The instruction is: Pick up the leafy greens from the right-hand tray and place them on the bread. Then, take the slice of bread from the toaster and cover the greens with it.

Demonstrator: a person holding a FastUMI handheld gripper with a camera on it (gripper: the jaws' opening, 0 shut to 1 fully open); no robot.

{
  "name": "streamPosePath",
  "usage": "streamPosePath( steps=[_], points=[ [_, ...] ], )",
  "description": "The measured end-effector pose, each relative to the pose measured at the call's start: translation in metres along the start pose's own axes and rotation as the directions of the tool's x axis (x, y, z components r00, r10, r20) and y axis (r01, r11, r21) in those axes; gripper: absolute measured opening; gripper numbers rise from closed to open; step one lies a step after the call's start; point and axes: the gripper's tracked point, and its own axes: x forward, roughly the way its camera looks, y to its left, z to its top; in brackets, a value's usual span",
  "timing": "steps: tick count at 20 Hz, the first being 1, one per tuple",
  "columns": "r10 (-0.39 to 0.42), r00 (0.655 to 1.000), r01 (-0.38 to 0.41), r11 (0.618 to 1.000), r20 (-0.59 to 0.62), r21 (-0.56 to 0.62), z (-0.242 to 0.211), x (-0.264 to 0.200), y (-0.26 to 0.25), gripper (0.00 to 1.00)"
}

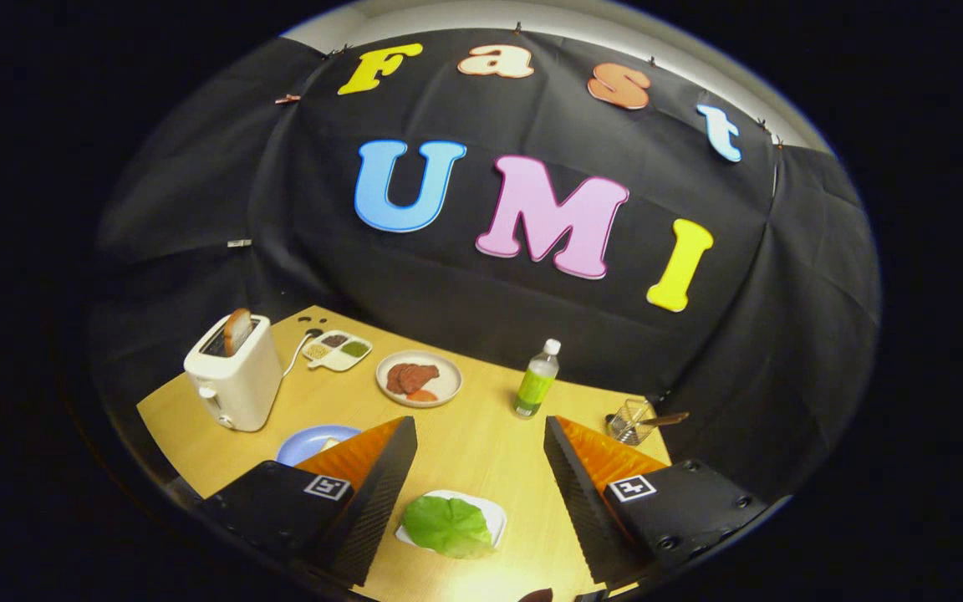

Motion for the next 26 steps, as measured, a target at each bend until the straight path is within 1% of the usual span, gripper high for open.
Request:
streamPosePath(
  steps=[4, 8, 12, 14, 18, 21, 22, 23, 26],
  points=[
    [0.060, 0.993, -0.058, 0.998, -0.098, 0.019, -0.054, 0.024, -0.002, 0.96],
    [0.132, 0.973, -0.137, 0.990, -0.190, -0.015, -0.108, 0.046, -0.001, 0.95],
    [0.182, 0.932, -0.216, 0.973, -0.314, -0.077, -0.163, 0.063, 0.005, 0.94],
    [0.210, 0.912, -0.254, 0.964, -0.353, -0.083, -0.179, 0.073, 0.014, 0.93],
    [0.243, 0.870, -0.305, 0.949, -0.428, -0.083, -0.208, 0.092, 0.029, 0.91],
    [0.250, 0.834, -0.331, 0.940, -0.492, -0.083, -0.230, 0.100, 0.034, 0.87],
    [0.245, 0.821, -0.335, 0.938, -0.515, -0.089, -0.241, 0.101, 0.033, 0.81],
    [0.246, 0.808, -0.344, 0.935, -0.536, -0.089, -0.248, 0.099, 0.033, 0.79],
    [0.235, 0.782, -0.349, 0.933, -0.577, -0.092, -0.267, 0.100, 0.029, 0.79]
  ],
)
